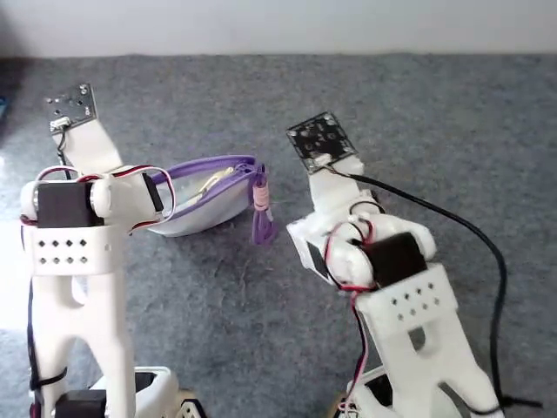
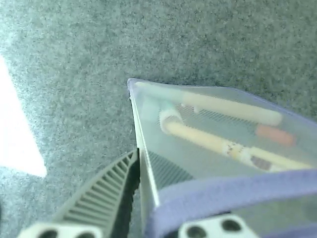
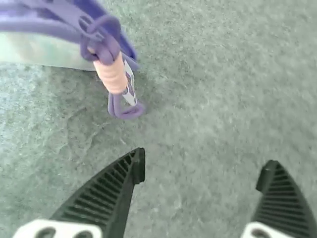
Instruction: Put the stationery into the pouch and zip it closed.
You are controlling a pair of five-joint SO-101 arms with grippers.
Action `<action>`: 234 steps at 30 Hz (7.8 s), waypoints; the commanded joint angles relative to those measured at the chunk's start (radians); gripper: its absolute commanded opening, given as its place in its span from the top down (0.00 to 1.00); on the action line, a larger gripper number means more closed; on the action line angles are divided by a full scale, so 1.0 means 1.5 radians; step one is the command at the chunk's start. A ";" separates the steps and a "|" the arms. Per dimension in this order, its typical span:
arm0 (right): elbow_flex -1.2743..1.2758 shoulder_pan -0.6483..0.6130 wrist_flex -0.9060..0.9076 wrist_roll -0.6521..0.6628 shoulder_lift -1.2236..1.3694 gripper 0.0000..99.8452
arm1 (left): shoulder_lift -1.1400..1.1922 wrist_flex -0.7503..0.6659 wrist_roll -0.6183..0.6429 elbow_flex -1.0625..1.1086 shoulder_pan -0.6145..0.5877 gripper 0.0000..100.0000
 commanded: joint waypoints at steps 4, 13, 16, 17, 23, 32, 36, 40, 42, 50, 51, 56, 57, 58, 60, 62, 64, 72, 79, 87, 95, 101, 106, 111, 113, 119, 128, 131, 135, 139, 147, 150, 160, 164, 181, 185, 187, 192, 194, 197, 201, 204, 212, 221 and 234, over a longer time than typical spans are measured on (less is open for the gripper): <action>-0.005 -0.046 -0.093 0.049 0.027 0.62 | 0.000 -0.003 0.002 -0.004 -0.002 0.99; -0.001 -0.094 -0.186 0.050 0.055 0.62 | 0.001 -0.002 0.003 -0.004 -0.002 0.99; -0.001 -0.083 -0.210 0.050 0.102 0.62 | 0.003 -0.003 0.003 -0.004 -0.002 0.99; -0.002 -0.078 -0.215 0.050 0.118 0.62 | 0.003 -0.003 0.003 -0.004 -0.002 0.99; -0.004 -0.075 -0.266 0.050 0.158 0.65 | 0.002 -0.003 0.003 -0.004 -0.002 0.99; -0.002 -0.085 -0.283 0.113 0.159 0.77 | -0.001 -0.003 0.003 -0.004 -0.002 0.99; -0.002 -0.085 -0.290 0.130 0.159 0.78 | -0.001 -0.003 0.003 -0.004 -0.002 0.99; -0.002 -0.085 -0.290 0.148 0.154 0.91 | -0.001 -0.003 0.003 -0.004 -0.002 0.99; -0.002 -0.084 -0.284 0.166 0.152 1.00 | -0.001 -0.003 0.003 -0.004 -0.002 0.99; -0.004 -0.060 -0.228 0.172 0.104 0.99 | -0.001 -0.003 0.003 -0.004 -0.002 0.99; -0.004 -0.062 -0.214 0.172 0.094 0.99 | 0.000 -0.003 0.003 -0.004 -0.002 0.99; -0.004 -0.064 -0.128 0.172 0.036 0.99 | -0.001 -0.002 0.003 -0.004 -0.002 0.99; -0.004 -0.062 -0.115 0.172 0.025 0.99 | -0.001 -0.001 0.003 -0.005 -0.002 0.99; -0.004 -0.061 -0.106 0.171 0.014 0.99 | -0.001 0.000 0.002 -0.006 -0.001 0.99; -0.005 -0.061 -0.096 0.169 -0.009 0.99 | 0.001 -0.001 0.000 -0.007 -0.001 0.99; -0.005 -0.061 -0.085 0.167 -0.031 0.99 | 0.003 -0.001 -0.023 -0.007 -0.001 0.95; -0.005 -0.061 -0.067 0.166 -0.047 0.99 | 0.003 -0.002 -0.054 -0.007 0.008 0.89; -0.005 -0.061 0.027 0.093 -0.071 0.99 | 0.004 -0.093 -0.061 -0.008 0.095 0.68; -0.005 -0.059 0.104 0.082 -0.099 0.99 | 0.005 -0.250 -0.079 -0.008 0.221 0.67; -0.004 0.008 0.180 0.073 -0.145 0.99 | 0.076 -0.306 -0.077 -0.080 0.286 0.67; -0.005 0.062 0.207 0.078 -0.170 0.99 | 0.101 -0.269 -0.077 -0.199 0.342 0.68; -0.005 0.063 0.185 0.078 -0.166 0.99 | 0.097 -0.185 -0.077 -0.201 0.396 0.68; -0.005 0.063 0.170 0.078 -0.166 0.99 | 0.046 -0.183 -0.077 -0.199 0.357 0.68; -0.005 0.063 0.170 0.079 -0.166 0.99 | 0.006 -0.132 -0.077 -0.196 0.298 0.68; -0.005 0.063 0.170 0.079 -0.166 0.99 | 0.000 -0.092 -0.077 -0.196 0.272 0.68; -0.091 0.062 0.171 0.123 -0.165 0.99 | -0.005 0.014 -0.078 -0.190 0.228 0.68; -0.131 0.060 0.171 0.155 -0.165 0.99 | -0.236 0.013 -0.080 -0.024 0.237 0.68; -0.132 0.059 0.171 0.152 -0.166 0.99 | -0.329 0.012 -0.080 0.064 0.234 0.68; -0.132 0.058 0.167 0.151 -0.166 0.99 | -0.426 0.002 -0.080 0.139 0.234 0.68; -0.132 0.022 0.142 0.151 -0.166 0.99 | -0.478 -0.002 -0.078 0.180 0.233 0.68; -0.127 -0.030 0.138 0.151 -0.165 0.99 | -0.522 -0.018 -0.078 0.248 0.237 0.68; -0.117 -0.028 0.143 0.152 -0.165 0.99 | -0.531 -0.045 -0.079 0.277 0.238 0.68; -0.109 -0.027 0.139 0.158 -0.166 0.99 | -0.529 -0.165 -0.080 0.360 0.315 0.69; -0.113 -0.027 0.139 0.159 -0.166 0.99 | -0.533 -0.235 -0.081 0.412 0.360 0.75; -0.114 -0.027 0.138 0.262 -0.172 0.99 | -0.527 -0.543 -0.187 0.612 0.378 0.76; -0.115 -0.027 0.138 0.262 -0.172 0.99 | -0.527 -0.597 -0.187 0.630 0.404 0.76; -0.115 -0.027 0.138 0.262 -0.169 0.99 | -0.527 -0.600 -0.187 0.629 0.426 0.76; -0.115 -0.027 0.138 0.262 -0.171 0.99 | -0.527 -0.621 -0.187 0.627 0.453 0.76; -0.116 -0.027 0.138 0.262 -0.172 0.99 | -0.526 -0.647 -0.188 0.629 0.457 0.76; -0.145 -0.027 0.145 0.262 -0.167 0.99 | -0.482 -0.686 -0.190 0.622 0.465 0.76; -0.160 -0.027 0.159 0.295 -0.166 0.99 | -0.371 -0.730 -0.190 0.586 0.468 0.76; -0.160 -0.027 0.176 0.307 -0.166 0.99 | -0.306 -0.752 -0.190 0.533 0.468 0.76; -0.160 0.006 0.177 0.306 -0.166 0.99 | -0.249 -0.753 -0.190 0.489 0.468 0.76; -0.159 0.103 0.171 0.304 -0.165 0.99 | -0.281 -0.771 -0.188 0.489 0.479 0.97; -0.171 0.212 0.007 0.309 -0.084 0.99 | -0.308 -0.724 -0.182 0.490 0.481 0.99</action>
